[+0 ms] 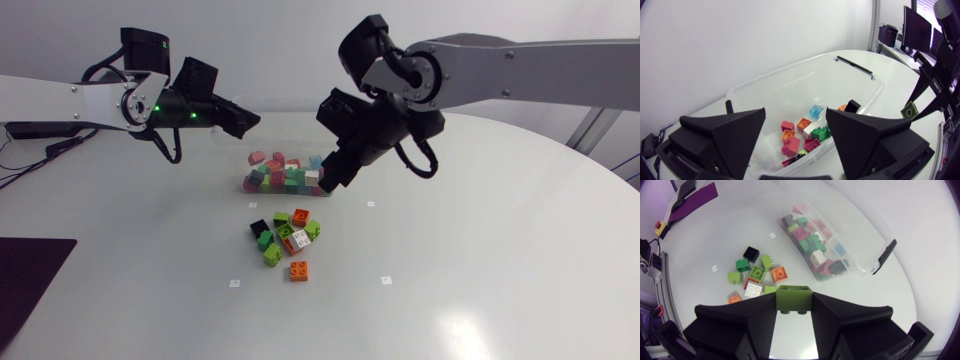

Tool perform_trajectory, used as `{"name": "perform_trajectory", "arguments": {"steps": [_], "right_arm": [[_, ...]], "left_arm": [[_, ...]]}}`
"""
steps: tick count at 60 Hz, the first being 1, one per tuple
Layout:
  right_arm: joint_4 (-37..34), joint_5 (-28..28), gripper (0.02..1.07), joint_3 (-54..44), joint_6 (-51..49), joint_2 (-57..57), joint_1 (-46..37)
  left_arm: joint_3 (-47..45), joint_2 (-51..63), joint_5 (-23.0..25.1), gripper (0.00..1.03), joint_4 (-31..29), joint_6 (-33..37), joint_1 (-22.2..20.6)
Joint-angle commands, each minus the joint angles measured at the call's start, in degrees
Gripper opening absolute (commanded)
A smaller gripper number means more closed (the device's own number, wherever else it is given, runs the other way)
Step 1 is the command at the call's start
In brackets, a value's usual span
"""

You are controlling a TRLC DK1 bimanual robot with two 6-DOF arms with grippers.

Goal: Place the duplo bricks in the container

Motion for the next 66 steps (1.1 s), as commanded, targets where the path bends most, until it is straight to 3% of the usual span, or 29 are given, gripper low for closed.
{"name": "perform_trajectory", "arguments": {"steps": [1, 14, 31, 45, 66], "right_arm": [[1.59, -0.26, 0.37, 2.19, 2.10, -1.24, -0.76], [3.53, -0.26, 0.37, 5.80, 2.98, 0.78, -1.37], [3.53, -0.26, 0.37, 13.88, 4.03, 5.44, -1.99], [4.76, -0.26, 0.37, 16.78, 5.00, 8.78, -2.69], [4.93, -0.26, 0.37, 22.41, 5.70, 14.67, -4.01]], "left_arm": [[-2.45, -4.63, -0.11, 0.98, 1.30, -0.97, 1.11], [-9.92, -12.98, 1.74, 0.97, -2.48, 4.30, 2.61], [-17.04, -18.17, 5.61, 0.96, -11.71, 16.52, 3.84], [-22.14, -17.73, 5.61, 0.96, -13.55, 23.46, 1.73], [-24.07, -10.87, 2.88, 0.96, -13.82, 28.30, -1.96]]}}
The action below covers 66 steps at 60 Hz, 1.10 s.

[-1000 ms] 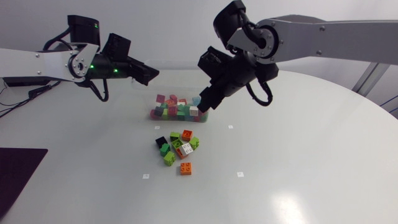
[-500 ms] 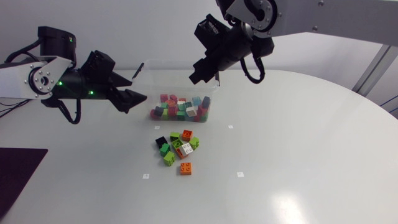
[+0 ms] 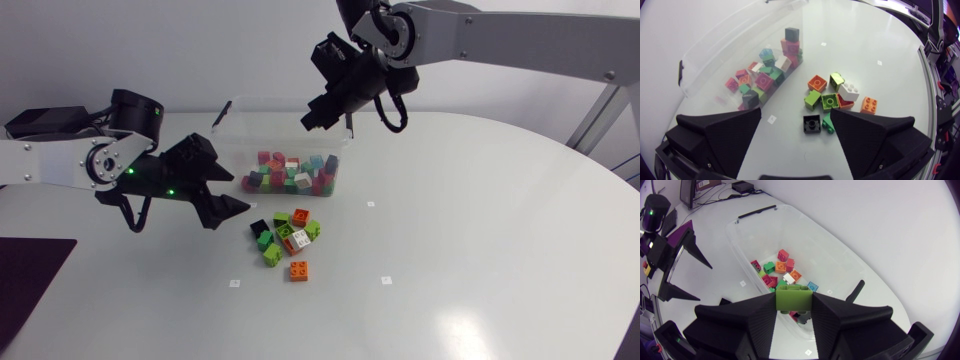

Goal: Place the duplo bricks in the container

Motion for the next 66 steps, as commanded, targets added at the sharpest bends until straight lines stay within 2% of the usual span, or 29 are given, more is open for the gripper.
{"name": "perform_trajectory", "arguments": {"steps": [1, 14, 17, 22, 26, 44, 66], "right_arm": [[0.56, -0.23, 0.37, 2.74, 1.46, 2.74, -0.40], [0.12, 0.29, 0.38, 7.22, 1.46, 6.52, -0.76], [-0.05, 0.47, 0.47, 8.19, 1.46, 7.40, -0.84], [-0.23, 0.65, 0.89, 8.63, 1.55, 7.48, -1.02], [-0.32, 0.65, 1.03, 8.19, 1.55, 6.25, -0.93], [-0.32, 0.47, 1.03, 3.44, 1.81, -0.51, -0.40], [5.22, -1.46, 1.02, -16.34, 2.60, -14.14, 0.39]], "left_arm": [[-1.91, 2.53, -0.35, 0.96, -0.20, 2.81, -0.72], [-1.82, 6.31, -1.58, 0.96, 1.47, 4.57, -0.89], [-2.26, 7.80, -2.20, 0.96, 2.79, 4.83, -0.89], [-3.49, 9.29, -3.60, 0.96, 4.72, 6.24, -0.98], [-4.11, 10.00, -3.69, 0.96, 5.60, 7.03, -0.98], [-5.42, 13.25, -3.69, 0.96, 7.62, 8.26, -2.92], [-4.19, 17.29, -3.78, 0.96, 11.75, 7.65, -3.62]]}}
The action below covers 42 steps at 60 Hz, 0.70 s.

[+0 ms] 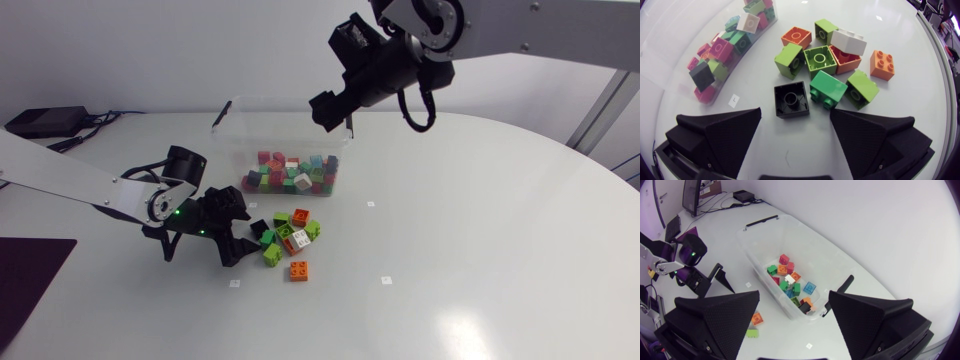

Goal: Place the duplo bricks in the container

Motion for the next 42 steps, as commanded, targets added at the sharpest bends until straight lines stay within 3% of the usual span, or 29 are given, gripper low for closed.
{"name": "perform_trajectory", "arguments": {"steps": [1, 20, 42], "right_arm": [[2.01, -0.61, 1.02, -6.57, 1.36, -3.65, 0.91], [7.46, -2.55, 1.02, -23.80, 0.48, -8.22, 2.93], [9.22, -3.42, 1.02, -29.25, -0.40, -4.35, 5.75]], "left_arm": [[-0.11, 1.53, -0.13, 0.96, 0.74, 0.89, -0.36], [1.83, 2.59, 0.22, 0.94, 3.55, -0.34, -0.10], [2.97, 4.96, 2.60, 0.83, 5.75, -1.39, -0.36]]}}
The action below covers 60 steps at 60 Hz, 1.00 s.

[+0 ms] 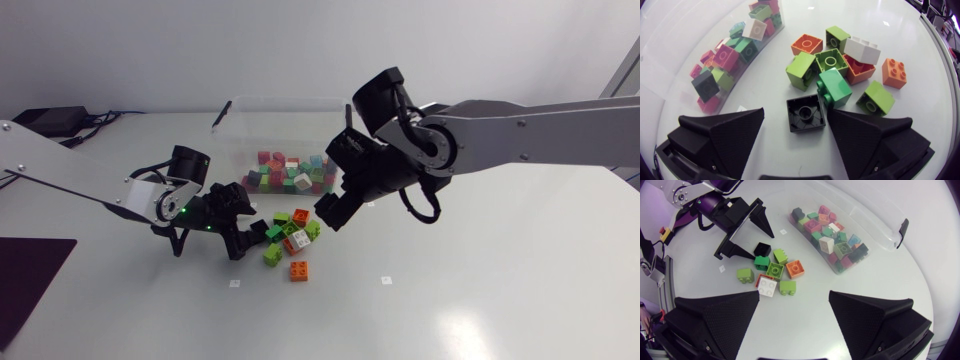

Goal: Place the duplo bricks in the container

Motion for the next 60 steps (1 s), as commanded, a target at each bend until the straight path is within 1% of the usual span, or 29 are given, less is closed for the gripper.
{"name": "perform_trajectory", "arguments": {"steps": [1, 7, 8, 9, 14, 18, 20, 21, 29, 39, 54, 60], "right_arm": [[1.00, -0.19, 1.02, -1.86, -0.62, 2.69, 1.09], [1.88, -0.10, 1.02, -1.77, -1.06, 5.33, 1.36], [1.97, -0.10, 1.02, -1.77, -1.15, 5.59, 1.36], [1.97, -0.10, 1.02, -1.60, -1.23, 6.20, 1.36], [2.41, 0.16, 1.02, -0.98, -1.85, 8.31, 1.18], [2.67, 0.43, 1.02, -0.54, -2.46, 9.72, 1.00], [2.85, 0.51, 1.02, -0.19, -2.90, 10.51, 0.92], [2.93, 0.51, 1.02, -0.10, -2.90, 10.69, 0.92], [3.02, 1.04, 1.02, 1.66, -4.05, 13.41, 0.74], [3.02, 1.39, 1.02, 4.03, -4.75, 16.14, 0.48], [2.58, 2.45, 1.02, 7.90, -5.36, 19.56, 1.09], [1.88, 2.89, 1.02, 9.39, -5.54, 20.53, 1.09]], "left_arm": [[1.26, 1.60, 1.20, 0.83, 0.24, -0.72, -0.36], [1.53, 2.30, 2.34, 0.69, 0.33, -0.80, -0.63], [1.62, 2.30, 2.34, 0.69, 0.33, -0.80, -0.63], [1.70, 2.48, 2.34, 0.65, 0.33, -0.89, -0.71], [1.62, 2.74, 3.04, 0.52, 0.33, -0.89, -0.89], [1.44, 2.74, 3.75, 0.37, 0.33, -0.89, -1.07], [1.35, 2.74, 3.92, 0.26, 0.33, -0.89, -1.15], [1.35, 2.65, 4.01, 0.23, 0.33, -0.89, -1.15], [0.39, 1.51, 5.59, 0.22, 0.24, -0.89, -1.24], [-2.25, -2.27, 5.86, 0.21, 0.06, -0.80, -0.54], [-5.77, -9.04, 7.53, 0.21, -2.48, 0.34, 3.68], [-6.91, -12.38, 8.93, 0.21, -3.54, 0.43, 5.26]]}}
